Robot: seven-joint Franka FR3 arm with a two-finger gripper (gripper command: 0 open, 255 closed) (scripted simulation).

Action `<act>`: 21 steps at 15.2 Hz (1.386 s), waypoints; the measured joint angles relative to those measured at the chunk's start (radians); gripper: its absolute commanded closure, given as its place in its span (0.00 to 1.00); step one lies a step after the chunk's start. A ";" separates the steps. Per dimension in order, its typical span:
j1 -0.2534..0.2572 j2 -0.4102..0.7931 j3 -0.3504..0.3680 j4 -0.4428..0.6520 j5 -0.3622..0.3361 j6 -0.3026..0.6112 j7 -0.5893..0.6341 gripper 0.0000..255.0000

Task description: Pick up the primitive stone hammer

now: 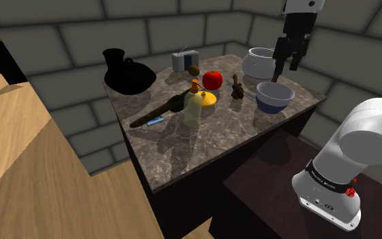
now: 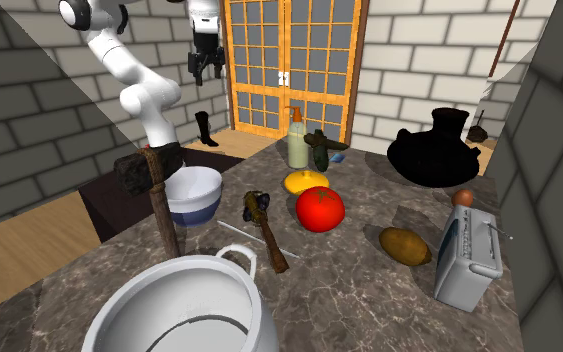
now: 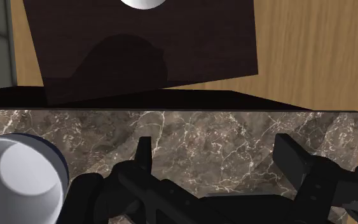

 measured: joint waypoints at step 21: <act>-0.131 0.582 0.007 0.064 -0.143 0.602 0.214 0.00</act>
